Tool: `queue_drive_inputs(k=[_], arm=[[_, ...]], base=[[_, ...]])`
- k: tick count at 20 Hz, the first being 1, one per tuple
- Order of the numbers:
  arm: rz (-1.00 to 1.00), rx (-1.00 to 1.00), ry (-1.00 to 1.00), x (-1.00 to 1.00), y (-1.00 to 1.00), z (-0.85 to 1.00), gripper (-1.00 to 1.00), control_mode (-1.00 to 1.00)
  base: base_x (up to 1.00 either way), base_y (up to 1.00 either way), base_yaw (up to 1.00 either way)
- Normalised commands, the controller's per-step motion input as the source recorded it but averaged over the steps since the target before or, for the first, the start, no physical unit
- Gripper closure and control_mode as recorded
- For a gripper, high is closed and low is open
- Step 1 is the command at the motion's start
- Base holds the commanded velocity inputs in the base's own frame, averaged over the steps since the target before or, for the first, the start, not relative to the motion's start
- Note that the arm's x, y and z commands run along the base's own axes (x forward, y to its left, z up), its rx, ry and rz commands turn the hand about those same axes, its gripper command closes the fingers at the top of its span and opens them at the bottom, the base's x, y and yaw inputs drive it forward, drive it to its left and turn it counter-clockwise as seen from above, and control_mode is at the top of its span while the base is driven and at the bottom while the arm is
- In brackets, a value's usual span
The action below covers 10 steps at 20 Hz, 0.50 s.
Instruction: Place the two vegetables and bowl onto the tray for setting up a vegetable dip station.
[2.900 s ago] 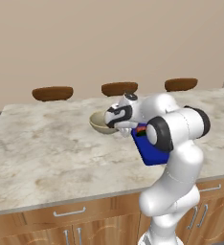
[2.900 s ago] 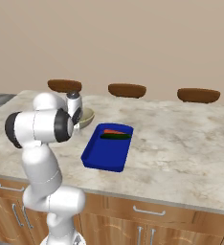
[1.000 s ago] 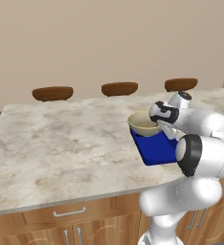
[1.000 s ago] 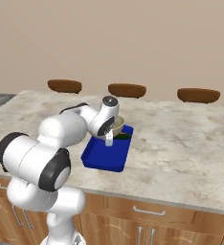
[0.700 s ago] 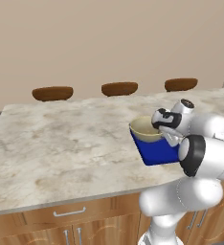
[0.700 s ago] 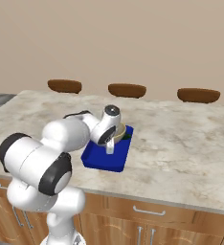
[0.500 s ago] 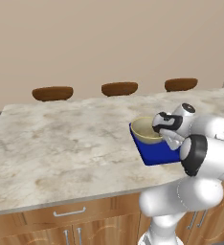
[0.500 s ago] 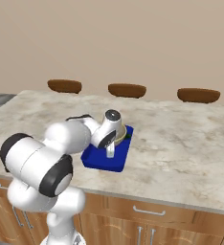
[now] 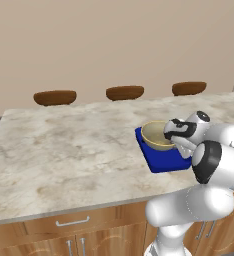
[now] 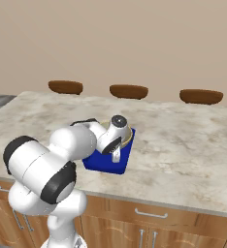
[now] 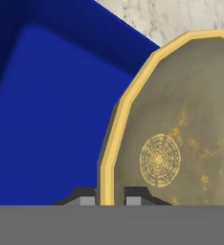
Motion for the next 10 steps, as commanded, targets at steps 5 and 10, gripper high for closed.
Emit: queue_drive_inputs(k=[5, 10], arm=[[0.00, 0.00, -0.06, -0.22, -0.12, 0.04, 1.00, -1.00], [0.00, 0.00, 0.00, -0.32, 0.00, 0.01, 1.00, -1.00]], base=[[0.00, 0.00, 0.00], [0.00, 0.00, 0.00]])
